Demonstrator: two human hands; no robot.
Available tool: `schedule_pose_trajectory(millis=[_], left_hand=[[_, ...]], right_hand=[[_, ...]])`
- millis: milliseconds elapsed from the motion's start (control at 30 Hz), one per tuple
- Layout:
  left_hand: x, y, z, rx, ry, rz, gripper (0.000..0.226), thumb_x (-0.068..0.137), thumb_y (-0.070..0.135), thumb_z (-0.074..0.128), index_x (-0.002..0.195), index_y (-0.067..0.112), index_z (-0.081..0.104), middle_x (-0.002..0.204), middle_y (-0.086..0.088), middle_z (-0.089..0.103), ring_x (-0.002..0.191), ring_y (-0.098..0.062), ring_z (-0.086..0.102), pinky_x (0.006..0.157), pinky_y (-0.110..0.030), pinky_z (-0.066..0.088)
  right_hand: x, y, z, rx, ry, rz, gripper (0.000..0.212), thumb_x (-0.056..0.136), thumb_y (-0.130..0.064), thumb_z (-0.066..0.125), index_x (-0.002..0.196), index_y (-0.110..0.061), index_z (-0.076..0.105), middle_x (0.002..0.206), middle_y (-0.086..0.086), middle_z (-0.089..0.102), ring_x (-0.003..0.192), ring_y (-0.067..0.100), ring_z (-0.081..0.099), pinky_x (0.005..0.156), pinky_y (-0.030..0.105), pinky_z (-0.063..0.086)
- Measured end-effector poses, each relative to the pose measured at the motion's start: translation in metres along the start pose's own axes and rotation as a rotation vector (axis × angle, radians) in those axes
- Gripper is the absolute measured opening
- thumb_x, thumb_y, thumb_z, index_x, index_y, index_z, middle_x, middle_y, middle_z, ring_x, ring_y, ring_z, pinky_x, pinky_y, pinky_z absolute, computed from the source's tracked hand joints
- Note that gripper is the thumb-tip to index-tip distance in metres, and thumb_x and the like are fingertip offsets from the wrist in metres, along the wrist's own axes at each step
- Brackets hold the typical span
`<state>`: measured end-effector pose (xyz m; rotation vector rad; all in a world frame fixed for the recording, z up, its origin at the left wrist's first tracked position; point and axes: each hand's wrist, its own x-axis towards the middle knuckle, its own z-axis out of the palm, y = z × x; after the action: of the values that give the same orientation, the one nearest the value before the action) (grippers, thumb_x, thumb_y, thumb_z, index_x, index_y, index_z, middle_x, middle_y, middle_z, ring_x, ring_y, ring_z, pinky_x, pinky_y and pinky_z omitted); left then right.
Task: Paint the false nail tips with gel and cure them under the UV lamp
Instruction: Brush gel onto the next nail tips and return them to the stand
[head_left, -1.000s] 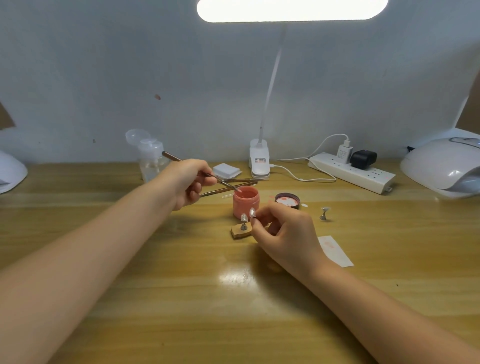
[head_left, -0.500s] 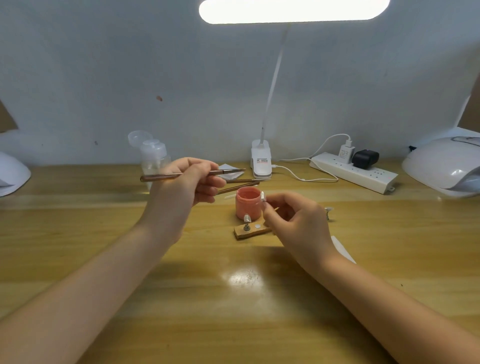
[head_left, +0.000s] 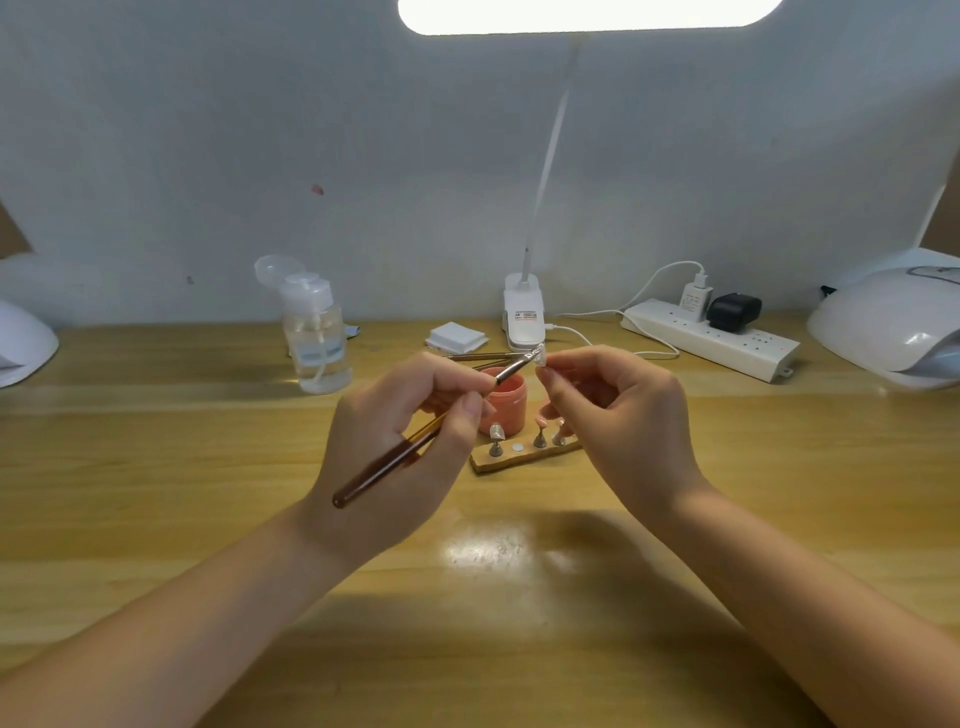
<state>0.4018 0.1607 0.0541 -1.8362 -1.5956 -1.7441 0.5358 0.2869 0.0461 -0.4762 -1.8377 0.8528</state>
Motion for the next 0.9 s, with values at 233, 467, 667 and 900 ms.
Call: schedule_pose_trajectory(millis=[233, 467, 667, 900], left_hand=[[-0.0017, -0.0003, 0.002, 0.005, -0.002, -0.002, 0.017, 0.089, 0.022, 0.053, 0.097, 0.014, 0.067, 0.087, 0.009, 0.07, 0.083, -0.006, 0.068, 0.071, -0.019, 0.053], [-0.0008, 0.0011, 0.0018, -0.005, 0.032, -0.04, 0.019, 0.09, 0.023, 0.052, 0.098, 0.015, 0.066, 0.086, 0.007, 0.071, 0.081, -0.005, 0.068, 0.07, -0.019, 0.053], [0.0003, 0.003, 0.0003, -0.028, 0.069, -0.089, 0.018, 0.09, 0.027, 0.052, 0.097, 0.02, 0.068, 0.084, 0.009, 0.072, 0.081, -0.007, 0.068, 0.071, -0.018, 0.052], [-0.0007, 0.0055, 0.002, -0.012, 0.064, -0.105, 0.018, 0.091, 0.027, 0.055, 0.099, 0.019, 0.069, 0.087, 0.007, 0.072, 0.083, -0.008, 0.07, 0.07, -0.022, 0.055]], right_hand=[[-0.0005, 0.0011, 0.0007, -0.021, -0.015, -0.022, 0.011, 0.086, -0.009, 0.07, 0.095, -0.015, 0.072, 0.07, 0.003, 0.071, 0.063, 0.02, 0.068, 0.061, 0.046, 0.056], [-0.0008, -0.0004, 0.0008, -0.042, -0.019, -0.035, 0.011, 0.086, -0.01, 0.07, 0.093, -0.019, 0.071, 0.072, -0.001, 0.071, 0.064, 0.017, 0.069, 0.061, 0.043, 0.056], [-0.0008, -0.002, -0.0005, -0.029, -0.029, -0.036, 0.01, 0.086, -0.008, 0.07, 0.095, -0.012, 0.073, 0.074, 0.001, 0.072, 0.066, 0.017, 0.069, 0.061, 0.045, 0.056], [-0.0011, -0.0035, -0.0005, -0.029, -0.031, -0.038, 0.01, 0.086, -0.008, 0.07, 0.095, -0.012, 0.074, 0.075, 0.003, 0.072, 0.067, 0.019, 0.069, 0.062, 0.046, 0.056]])
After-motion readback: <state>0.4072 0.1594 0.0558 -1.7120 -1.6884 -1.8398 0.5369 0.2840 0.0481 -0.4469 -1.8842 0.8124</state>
